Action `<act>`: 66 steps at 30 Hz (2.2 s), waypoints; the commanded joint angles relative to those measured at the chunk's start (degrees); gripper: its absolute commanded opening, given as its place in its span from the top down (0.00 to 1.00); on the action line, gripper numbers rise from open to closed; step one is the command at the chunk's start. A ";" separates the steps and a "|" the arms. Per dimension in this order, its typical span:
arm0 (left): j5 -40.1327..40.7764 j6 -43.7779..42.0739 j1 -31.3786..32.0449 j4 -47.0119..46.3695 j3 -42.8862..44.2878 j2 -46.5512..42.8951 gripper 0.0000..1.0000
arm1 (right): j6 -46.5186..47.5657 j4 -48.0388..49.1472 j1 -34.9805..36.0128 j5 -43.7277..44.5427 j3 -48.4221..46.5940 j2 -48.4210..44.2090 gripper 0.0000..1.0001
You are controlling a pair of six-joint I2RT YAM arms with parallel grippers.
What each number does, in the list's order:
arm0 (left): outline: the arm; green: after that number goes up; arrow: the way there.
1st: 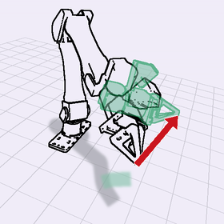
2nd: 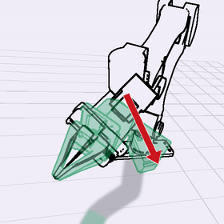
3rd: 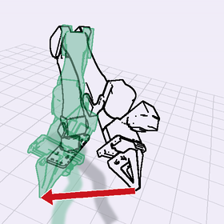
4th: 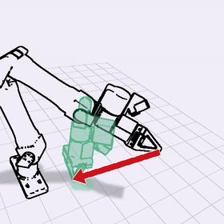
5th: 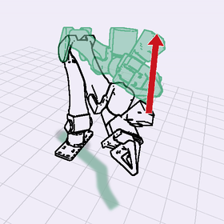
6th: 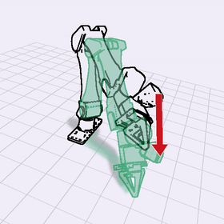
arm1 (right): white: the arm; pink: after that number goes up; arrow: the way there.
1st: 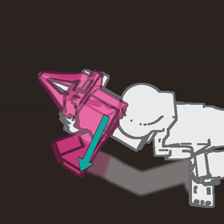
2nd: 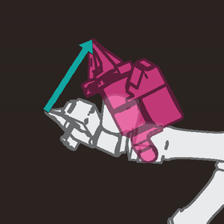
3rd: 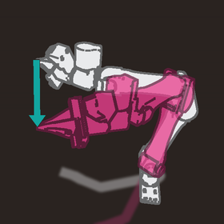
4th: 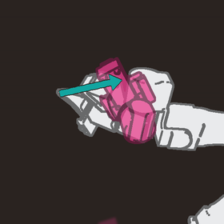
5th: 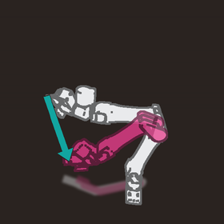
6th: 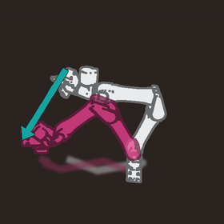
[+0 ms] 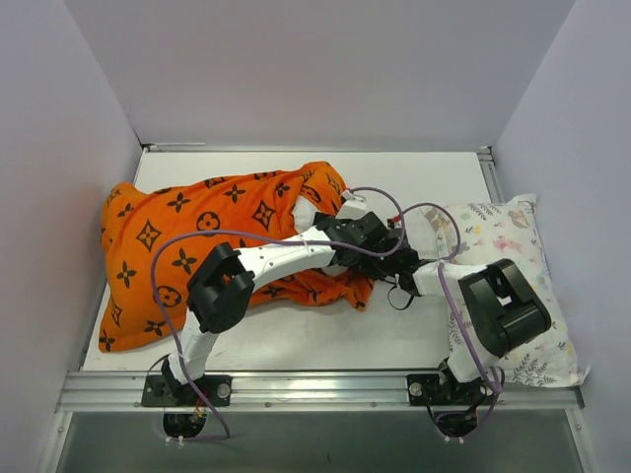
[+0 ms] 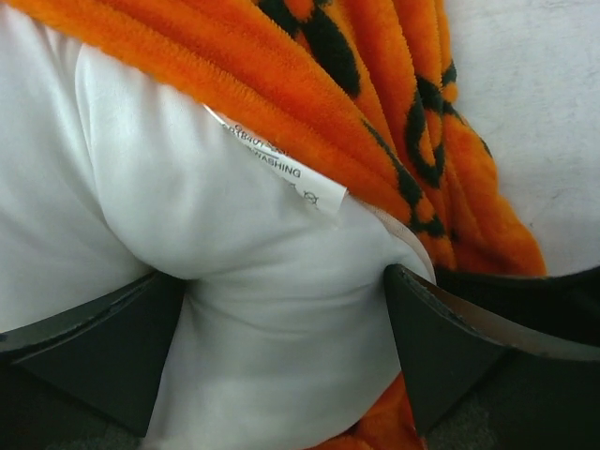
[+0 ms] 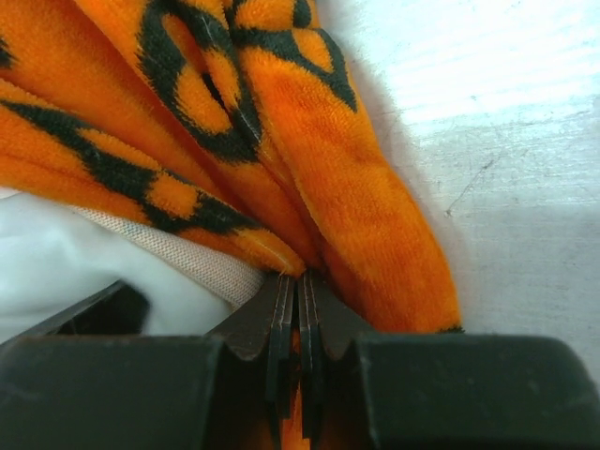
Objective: Remove the pillowcase from the pillow
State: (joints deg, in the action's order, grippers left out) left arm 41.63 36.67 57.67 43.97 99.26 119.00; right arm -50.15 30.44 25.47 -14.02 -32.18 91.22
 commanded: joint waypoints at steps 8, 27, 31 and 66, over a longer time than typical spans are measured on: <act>-5.24 -2.64 -4.05 -0.11 1.63 6.50 1.00 | 0.67 -6.18 -0.16 0.22 0.19 -3.24 1.00; -16.21 -6.78 -17.15 -2.22 9.99 -12.91 1.00 | 0.93 -9.17 -0.95 4.97 3.27 -1.67 1.00; -21.22 -7.48 -17.68 -2.74 9.72 -17.21 1.00 | 0.32 -7.85 -1.13 4.36 2.57 0.53 1.00; -35.83 4.64 -5.73 -33.68 -51.10 -48.42 1.00 | 23.87 -29.74 14.16 13.85 -14.56 -23.73 0.24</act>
State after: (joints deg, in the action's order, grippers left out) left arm 5.74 40.34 51.46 12.40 46.74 70.32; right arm -30.74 2.61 37.76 -3.79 -43.20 63.99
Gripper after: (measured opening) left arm 0.045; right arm 0.757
